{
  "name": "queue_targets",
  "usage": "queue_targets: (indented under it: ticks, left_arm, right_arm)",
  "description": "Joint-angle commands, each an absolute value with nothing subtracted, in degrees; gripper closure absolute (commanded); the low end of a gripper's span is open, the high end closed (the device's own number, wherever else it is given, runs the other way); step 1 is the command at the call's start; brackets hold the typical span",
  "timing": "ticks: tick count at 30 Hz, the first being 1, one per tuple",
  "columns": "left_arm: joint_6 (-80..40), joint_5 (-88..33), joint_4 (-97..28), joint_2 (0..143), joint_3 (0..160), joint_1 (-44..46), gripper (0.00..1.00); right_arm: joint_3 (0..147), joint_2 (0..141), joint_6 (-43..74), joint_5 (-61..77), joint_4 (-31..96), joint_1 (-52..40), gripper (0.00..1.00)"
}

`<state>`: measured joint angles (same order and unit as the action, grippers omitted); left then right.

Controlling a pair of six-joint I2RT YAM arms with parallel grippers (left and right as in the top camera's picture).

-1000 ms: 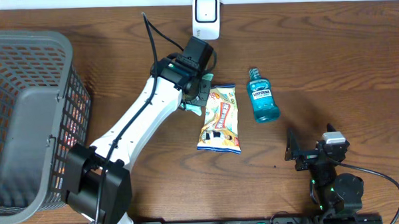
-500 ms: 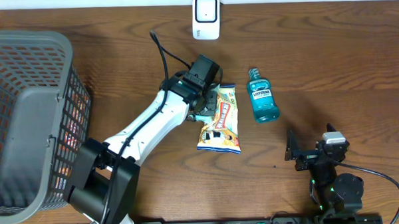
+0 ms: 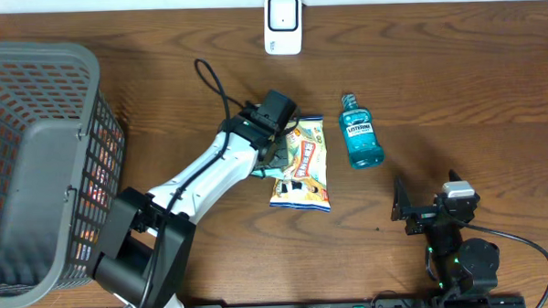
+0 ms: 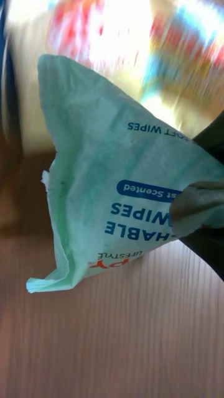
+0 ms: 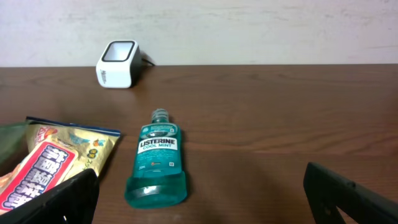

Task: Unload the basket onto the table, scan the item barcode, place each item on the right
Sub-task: 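Set the wet-wipes pack left of the snack bag, open left gripper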

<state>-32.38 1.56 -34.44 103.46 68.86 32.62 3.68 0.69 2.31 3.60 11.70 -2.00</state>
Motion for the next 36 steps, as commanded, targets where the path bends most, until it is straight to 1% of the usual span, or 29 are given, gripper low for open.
queue_targets:
  ticks: [1,6,8,9,10,11,12,14,18,26,31,36]
  left_arm:
    - [-36.77,7.62,-34.63,103.74,67.35,30.46,0.83]
    - [-37.21,7.6,-33.74,103.74,64.66,27.53,0.83]
    - [-37.21,7.6,-32.95,103.74,63.29,26.46,0.76]
    - [-37.21,7.6,-32.51,103.74,62.52,25.96,0.71]
    - [-37.21,7.57,-32.18,103.74,61.93,25.63,0.63]
    - [-37.21,7.57,-31.97,103.74,61.3,25.28,0.53]
    - [-37.21,7.57,-32.03,103.74,60.62,24.99,0.2]
    - [-37.17,7.57,-32.12,103.74,60.53,24.97,0.04]
    - [-36.07,7.57,-32.01,103.72,60.97,24.93,0.02]
    - [-30.72,7.6,-32.47,101.49,64.03,24.93,0.01]
    - [-26.98,8.01,-32.49,97.17,65.28,24.91,0.01]
    - [-25.02,14.04,-32.45,89.49,66.3,24.91,0.01]
  right_arm:
    - [3.57,0.34,1.54,3.36,11.79,-2.61,0.01]
    - [3.57,0.34,1.54,3.36,11.79,-2.61,0.01]
    - [3.57,0.34,1.52,3.36,11.79,-2.61,0.01]
    - [3.57,0.34,1.54,3.36,11.79,-2.61,0.01]
    - [3.57,0.34,1.54,3.36,11.79,-2.61,0.01]
    - [3.57,0.34,1.52,3.36,11.79,-2.61,0.01]
    - [3.57,0.34,1.54,3.36,11.79,-2.61,0.01]
    - [3.57,0.34,1.54,3.36,11.79,-2.61,0.01]
    - [3.57,0.34,1.54,3.36,11.79,-2.61,0.01]
    - [3.57,0.34,1.54,3.36,11.79,-2.61,0.01]
    - [3.57,0.34,1.52,3.36,11.79,-2.61,0.01]
    - [3.57,0.34,1.54,3.36,11.79,-2.61,0.01]
